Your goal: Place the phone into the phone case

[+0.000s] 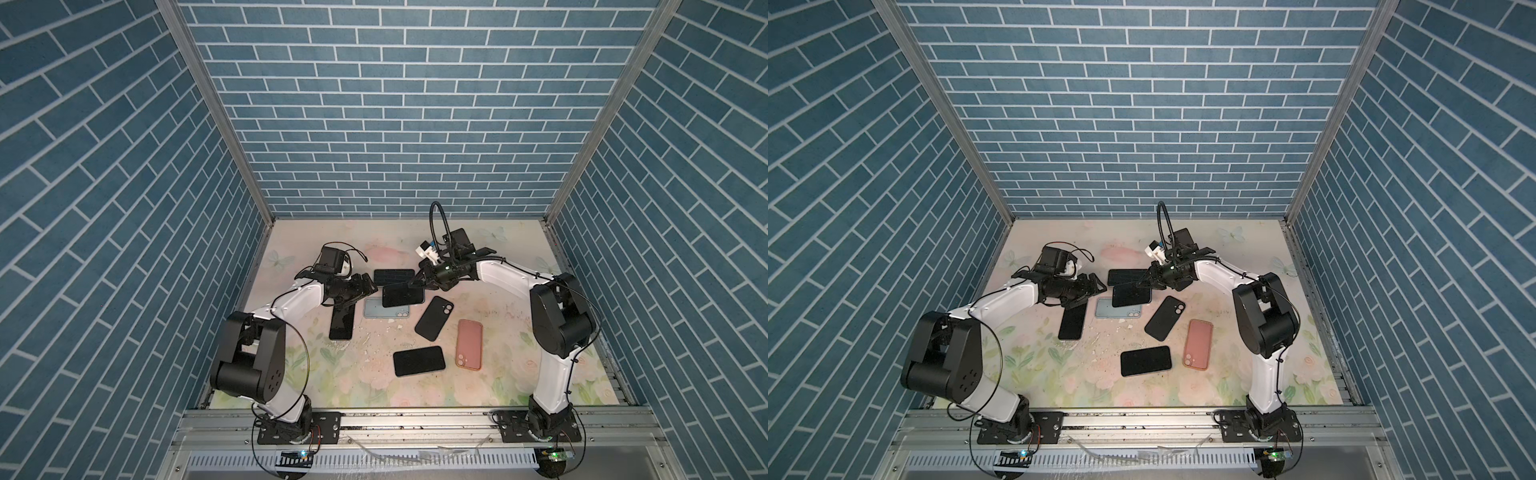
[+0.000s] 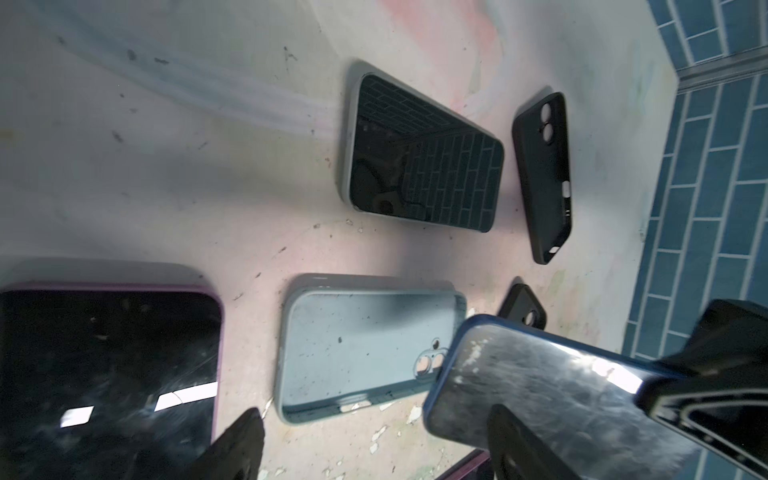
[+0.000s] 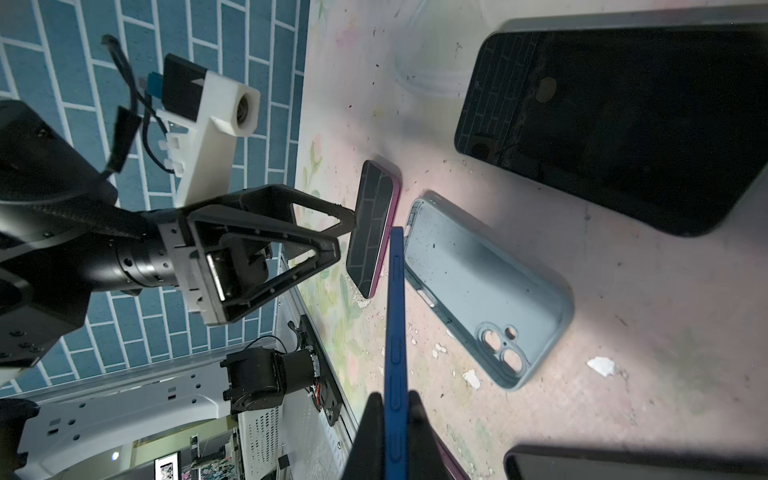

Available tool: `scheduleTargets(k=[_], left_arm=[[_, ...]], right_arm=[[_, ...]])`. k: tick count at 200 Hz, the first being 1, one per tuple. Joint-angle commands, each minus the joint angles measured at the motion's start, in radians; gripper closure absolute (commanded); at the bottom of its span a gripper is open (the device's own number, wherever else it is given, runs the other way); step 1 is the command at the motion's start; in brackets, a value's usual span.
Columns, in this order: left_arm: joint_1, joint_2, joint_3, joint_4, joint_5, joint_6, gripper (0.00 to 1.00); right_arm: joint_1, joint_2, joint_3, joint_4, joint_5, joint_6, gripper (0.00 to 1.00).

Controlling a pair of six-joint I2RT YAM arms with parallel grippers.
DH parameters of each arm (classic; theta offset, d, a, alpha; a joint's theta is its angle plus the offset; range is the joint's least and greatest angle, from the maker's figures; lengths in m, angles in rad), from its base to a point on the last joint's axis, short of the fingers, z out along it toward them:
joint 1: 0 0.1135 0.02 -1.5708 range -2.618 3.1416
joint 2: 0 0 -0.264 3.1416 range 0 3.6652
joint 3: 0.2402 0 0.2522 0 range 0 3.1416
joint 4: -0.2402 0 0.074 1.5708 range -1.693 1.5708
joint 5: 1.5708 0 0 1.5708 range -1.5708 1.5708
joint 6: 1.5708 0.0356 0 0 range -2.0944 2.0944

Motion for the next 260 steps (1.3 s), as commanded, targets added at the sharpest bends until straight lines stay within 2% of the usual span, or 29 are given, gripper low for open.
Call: scheduleTargets(k=[1,23,43,122,192,260], left_arm=[[0.007,0.021,-0.041,0.171,0.070,-0.078,0.14],[0.006,0.043,-0.100,0.298,0.104,-0.140,0.11],[0.007,0.043,-0.137,0.359,0.092,-0.172,0.10],[0.006,0.067,-0.158,0.358,0.046,-0.205,0.10],[0.006,0.107,-0.128,0.221,-0.019,-0.189,0.10],[0.004,0.160,-0.132,0.258,0.023,-0.221,0.10]], right_arm=[[0.018,0.042,0.071,-0.015,-0.066,0.013,1.00],[0.026,0.091,0.108,-0.014,-0.081,0.033,1.00],[0.035,0.124,0.133,-0.015,-0.094,0.048,1.00],[0.058,0.198,0.145,0.025,-0.107,0.110,1.00],[0.058,0.230,0.143,0.052,-0.113,0.144,1.00],[0.058,0.304,0.131,0.040,-0.093,0.138,1.00]])
